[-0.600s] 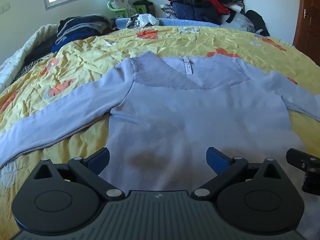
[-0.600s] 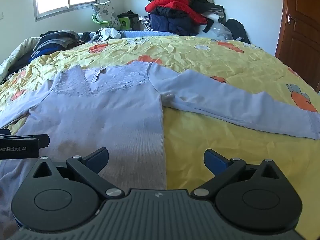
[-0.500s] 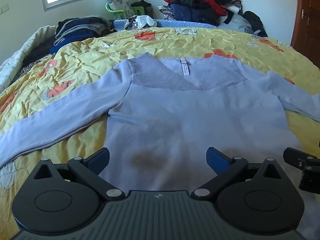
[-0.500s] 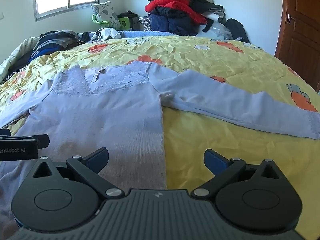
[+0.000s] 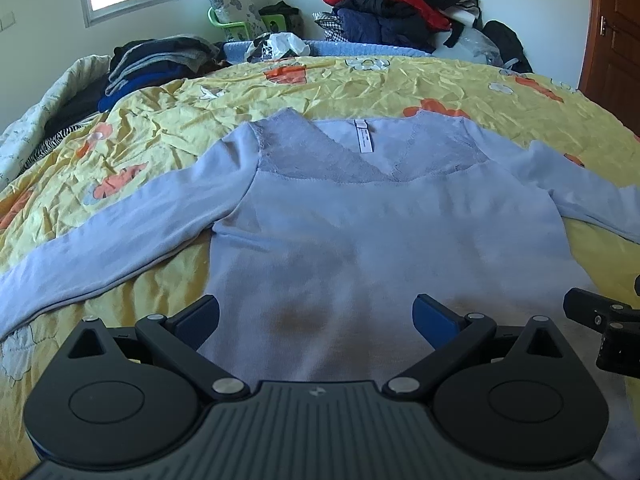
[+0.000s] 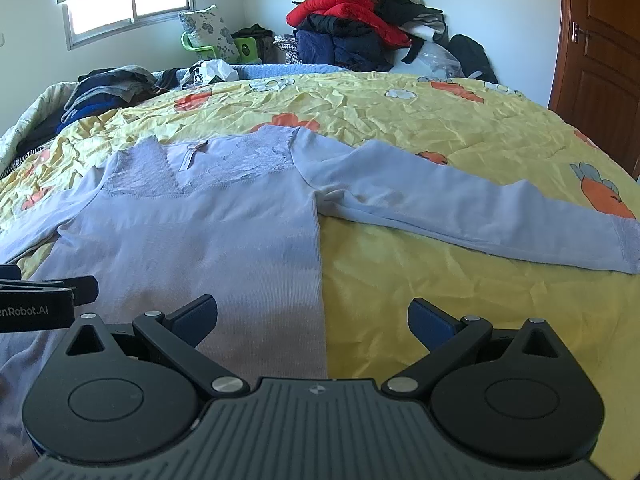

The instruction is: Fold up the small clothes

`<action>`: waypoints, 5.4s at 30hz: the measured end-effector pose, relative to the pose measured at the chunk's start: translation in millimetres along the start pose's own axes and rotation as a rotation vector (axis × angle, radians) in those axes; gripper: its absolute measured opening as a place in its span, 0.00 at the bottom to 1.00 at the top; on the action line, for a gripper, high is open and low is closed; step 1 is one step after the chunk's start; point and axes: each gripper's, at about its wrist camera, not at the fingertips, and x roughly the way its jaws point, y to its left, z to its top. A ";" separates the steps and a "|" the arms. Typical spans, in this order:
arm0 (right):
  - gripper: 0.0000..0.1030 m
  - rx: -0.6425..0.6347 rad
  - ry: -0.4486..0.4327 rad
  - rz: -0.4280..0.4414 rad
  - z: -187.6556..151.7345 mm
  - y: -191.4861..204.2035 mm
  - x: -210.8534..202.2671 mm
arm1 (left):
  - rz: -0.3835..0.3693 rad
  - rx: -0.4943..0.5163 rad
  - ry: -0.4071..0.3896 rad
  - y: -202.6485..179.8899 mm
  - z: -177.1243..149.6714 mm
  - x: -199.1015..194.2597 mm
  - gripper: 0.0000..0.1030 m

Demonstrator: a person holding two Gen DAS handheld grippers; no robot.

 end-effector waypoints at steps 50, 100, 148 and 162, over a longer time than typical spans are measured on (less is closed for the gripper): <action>0.96 0.469 -0.175 -0.236 -26.8 -229.9 -3.3 | -0.044 0.007 0.031 -23.8 12.5 12.2 1.00; 0.12 0.590 -0.240 0.346 100.8 -103.7 93.7 | 0.080 -0.086 0.046 38.3 32.8 42.9 1.00; 0.13 0.056 -0.071 0.418 136.6 181.0 155.0 | 0.179 -0.198 0.036 131.7 16.7 38.2 1.00; 0.41 -0.378 -0.104 0.276 126.3 265.2 147.2 | 0.185 -0.215 0.046 139.1 10.3 37.1 1.00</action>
